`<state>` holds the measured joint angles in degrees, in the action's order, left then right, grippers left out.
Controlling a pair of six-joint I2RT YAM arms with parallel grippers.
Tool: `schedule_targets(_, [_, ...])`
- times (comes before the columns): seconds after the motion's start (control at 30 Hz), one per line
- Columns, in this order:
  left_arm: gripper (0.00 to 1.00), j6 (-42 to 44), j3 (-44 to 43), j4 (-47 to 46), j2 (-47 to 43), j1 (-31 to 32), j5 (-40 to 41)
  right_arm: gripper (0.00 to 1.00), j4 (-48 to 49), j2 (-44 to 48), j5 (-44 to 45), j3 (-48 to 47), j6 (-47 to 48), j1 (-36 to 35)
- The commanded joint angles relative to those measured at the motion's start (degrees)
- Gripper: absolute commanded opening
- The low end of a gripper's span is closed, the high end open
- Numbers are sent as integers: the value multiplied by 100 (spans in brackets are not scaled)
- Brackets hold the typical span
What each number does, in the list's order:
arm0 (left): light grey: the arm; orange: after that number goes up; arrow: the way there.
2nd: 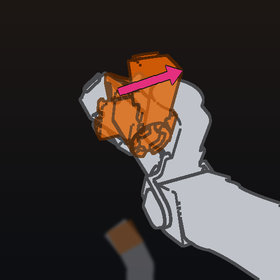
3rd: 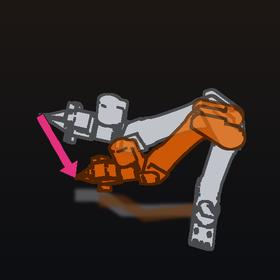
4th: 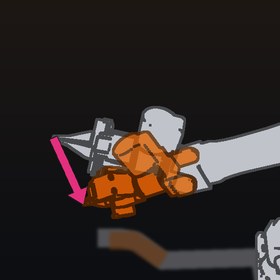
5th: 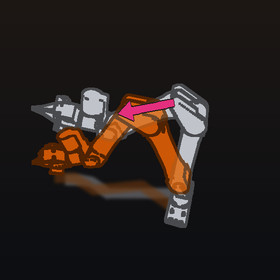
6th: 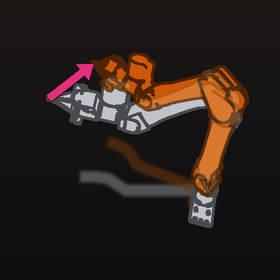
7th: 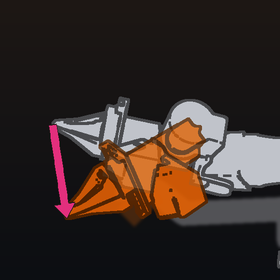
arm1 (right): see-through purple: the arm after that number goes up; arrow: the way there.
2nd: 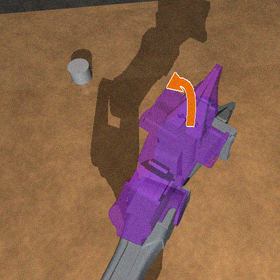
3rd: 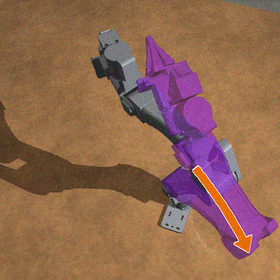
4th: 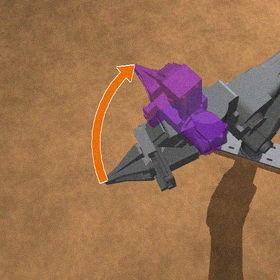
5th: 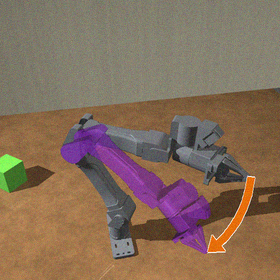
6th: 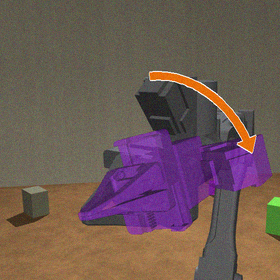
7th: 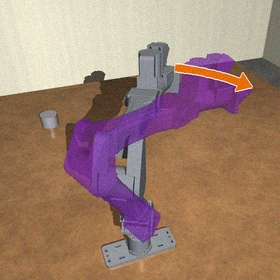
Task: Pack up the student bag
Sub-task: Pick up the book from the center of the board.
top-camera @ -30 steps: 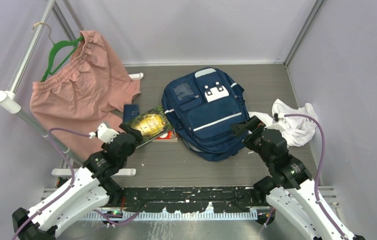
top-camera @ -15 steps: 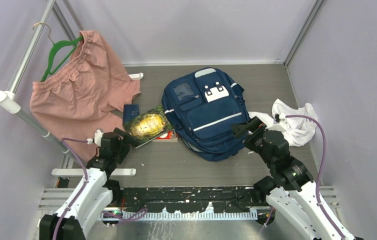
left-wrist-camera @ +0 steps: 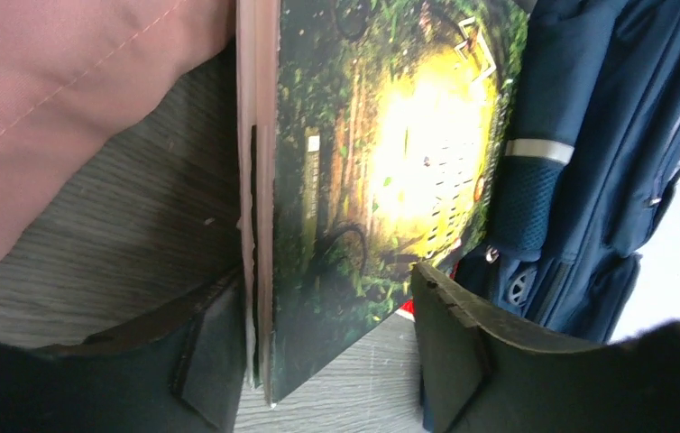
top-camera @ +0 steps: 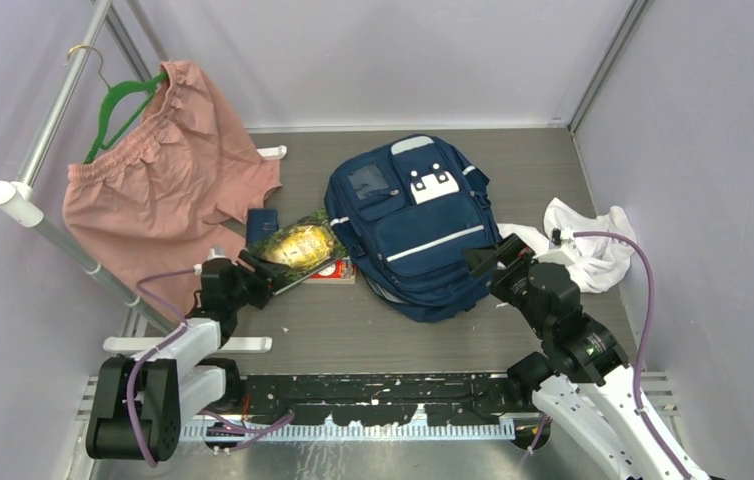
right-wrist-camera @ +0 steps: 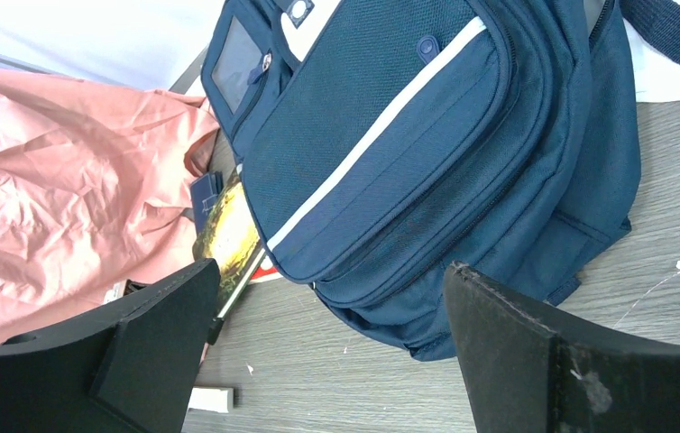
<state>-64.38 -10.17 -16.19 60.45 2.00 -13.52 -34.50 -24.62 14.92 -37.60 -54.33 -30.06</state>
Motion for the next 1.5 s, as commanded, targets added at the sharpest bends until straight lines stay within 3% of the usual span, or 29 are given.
schedule_targets(0.0, [56, 16, 7, -31, -283, 2, -201, 100, 176, 46, 67, -72, -25, -26])
schedule_targets(0.2, [8, 339, -585, 1973, -2016, 2, 151, 100, 321, -89, -41, -27, -76, -27])
schedule_targets(0.27, [0, 417, -838, 2615, -2646, 2, 323, 100, 358, -108, -50, -13, -75, -32])
schedule_targets(0.4, [0, 570, -1354, 3484, -3484, 2, 429, 100, 469, -160, -97, 27, -107, -24])
schedule_targets(0.6, [0, 1112, -2167, 3984, -3479, 2, -85, 100, 658, -297, -371, -65, 49, -31])
schedule_targets(0.8, [0, 1581, -3240, 3946, -3423, 2, -902, 100, 1060, -527, -1166, -416, 340, -28])
schedule_targets(0.97, [0, 1320, -4208, 3450, -3078, 0, -1883, 100, 1737, -1263, -2021, -524, -25, -26])
schedule_targets(1.03, [0, 1195, -4479, 3347, -2889, 2, -2169, 100, 2367, -1455, -2338, -340, -452, -40])
schedule_targets(1.2, [0, 521, -4302, 2560, -2750, 1, -2208, 100, 5103, -1858, -2325, 509, -1540, -225])
schedule_targets(1.47, [0, -102, -4054, 1853, -2667, 80, -2133, 100, 8353, -3118, -1581, 1063, -1805, -1151])
